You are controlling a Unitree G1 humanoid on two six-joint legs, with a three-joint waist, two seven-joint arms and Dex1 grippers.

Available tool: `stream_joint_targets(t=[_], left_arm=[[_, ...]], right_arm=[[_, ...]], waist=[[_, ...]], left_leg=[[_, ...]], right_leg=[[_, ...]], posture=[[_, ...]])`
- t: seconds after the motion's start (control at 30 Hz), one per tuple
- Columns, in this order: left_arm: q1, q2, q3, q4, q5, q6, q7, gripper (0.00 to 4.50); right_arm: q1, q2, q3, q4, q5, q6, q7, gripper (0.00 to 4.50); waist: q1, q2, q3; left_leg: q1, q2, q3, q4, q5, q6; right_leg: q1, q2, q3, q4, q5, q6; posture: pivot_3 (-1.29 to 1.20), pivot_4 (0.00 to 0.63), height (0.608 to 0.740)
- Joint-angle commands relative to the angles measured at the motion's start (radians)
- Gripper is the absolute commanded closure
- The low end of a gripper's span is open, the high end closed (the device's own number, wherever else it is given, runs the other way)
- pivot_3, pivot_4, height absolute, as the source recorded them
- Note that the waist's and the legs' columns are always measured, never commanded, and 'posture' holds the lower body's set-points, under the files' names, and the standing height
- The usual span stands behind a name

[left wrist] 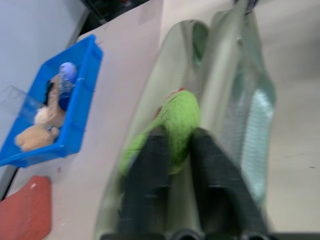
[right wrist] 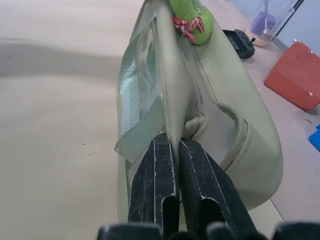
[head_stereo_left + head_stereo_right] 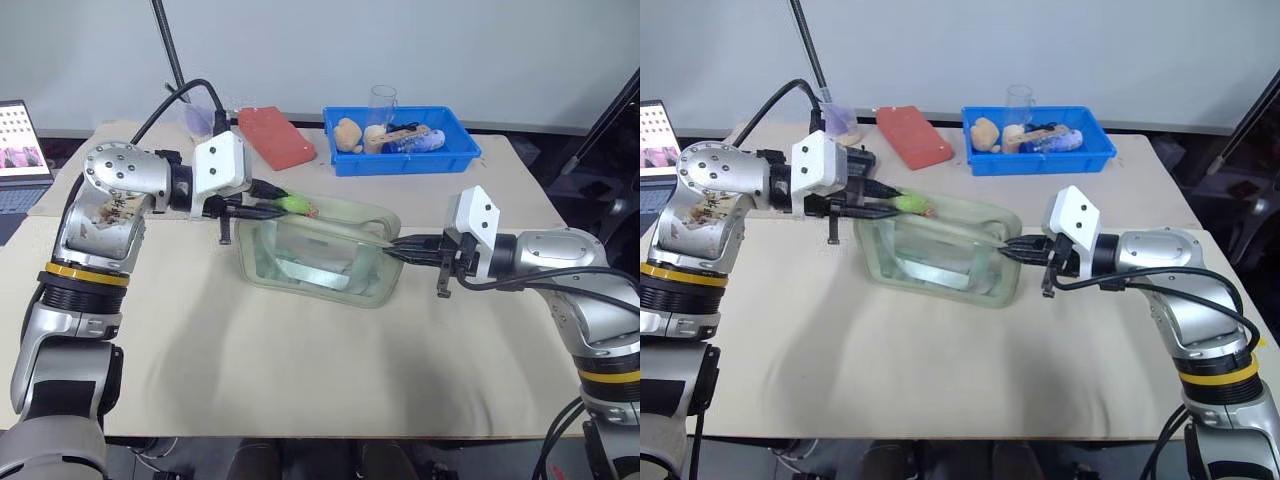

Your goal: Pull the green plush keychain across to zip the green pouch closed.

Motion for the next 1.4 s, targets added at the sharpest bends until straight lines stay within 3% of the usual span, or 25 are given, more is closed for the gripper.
stream_joint_targets(t=[0.03, 0.13, 0.2, 0.53, 0.63, 0.9, 1.3, 1.33, 1.4], left_arm=[[-0.016, 0.047, 0.041, -0.009, -0.01, 0.014, -0.026, 1.81], [-0.013, 0.082, 0.054, 0.026, 0.009, 0.002, -0.022, 0.5], [-0.01, 0.095, 0.062, 0.059, 0.021, -0.008, -0.006, 0.03], [0.173, 0.059, 0.099, 0.016, 0.001, 0.026, 0.055, 0.03], [0.194, 0.05, 0.096, 0.025, 0.02, -0.002, 0.075, 0.8], [0.219, 0.032, 0.108, -0.023, -0.005, 0.028, 0.083, 4.41], [0.248, 0.038, 0.118, -0.077, -0.005, 0.074, 0.111, 4.5], [0.249, 0.04, 0.118, -0.079, -0.003, 0.074, 0.111, 4.5], [0.251, 0.041, 0.118, -0.084, -0.002, 0.08, 0.111, 4.5]], right_arm=[[-0.012, -0.002, -0.016, -0.018, -0.002, -0.034, 0.008, 4.5], [-0.01, -0.002, -0.016, -0.019, -0.001, -0.035, 0.01, 4.5], [-0.01, -0.003, -0.017, -0.021, 0.001, -0.033, 0.011, 4.5], [-0.011, -0.012, -0.023, -0.036, 0.004, -0.018, 0.02, 4.5], [-0.014, -0.014, -0.022, -0.034, 0.002, -0.018, 0.021, 4.5], [-0.026, -0.018, -0.016, -0.019, -0.01, -0.005, 0.018, 4.5], [-0.083, -0.104, -0.104, -0.018, 0.04, 0.07, 0.009, 0.29], [-0.11, -0.086, -0.097, -0.039, 0.054, 0.087, -0.007, 0.02], [-0.164, -0.028, -0.065, -0.073, 0.068, 0.113, -0.051, 0.02]], waist=[[-0.001, 0.0, 0.0], [0.0, 0.0, 0.0], [0.0, 0.0, 0.0], [0.0, 0.0, 0.0], [0.0, 0.0, 0.0], [0.001, 0.0, 0.0], [0.002, 0.0, 0.0], [0.001, 0.0, 0.0], [-0.007, 0.0, 0.0]], left_leg=[[0.0, 0.0, 0.0, 0.0, 0.0, 0.0], [0.0, 0.0, 0.0, 0.0, 0.0, 0.0], [0.0, 0.0, 0.0, 0.0, 0.0, 0.0], [0.0, 0.0, 0.0, 0.0, 0.0, 0.0], [0.0, 0.0, 0.0, 0.0, 0.0, 0.0], [0.0, 0.0, 0.0, 0.0, 0.0, 0.0], [0.0, 0.0, 0.0, 0.0, 0.0, 0.0], [0.0, 0.0, 0.0, 0.0, 0.0, 0.0], [0.001, 0.001, 0.0, 0.0, 0.0, 0.0]], right_leg=[[0.0, 0.0, 0.0, 0.0, 0.0, 0.0], [0.0, 0.0, 0.0, 0.0, 0.0, 0.0], [0.0, 0.0, 0.0, 0.0, -0.001, -0.001], [0.0, 0.0, 0.0, 0.001, -0.001, -0.001], [0.0, 0.0, 0.0, 0.001, -0.001, -0.002], [0.0, 0.0, 0.0, 0.001, -0.002, -0.002], [0.0, -0.001, 0.0, 0.001, -0.002, -0.003], [0.0, -0.001, 0.0, 0.001, -0.002, -0.003], [-0.001, 0.0, 0.0, 0.001, -0.002, -0.003]], posture=[[0.0, 0.15, 0.74], [0.0, 0.15, 0.74], [0.0, 0.15, 0.74], [0.0, 0.15, 0.74], [0.0, 0.15, 0.74], [0.0, 0.15, 0.74], [0.0, 0.15, 0.74], [0.0, 0.15, 0.74], [0.0, 0.15, 0.74]])
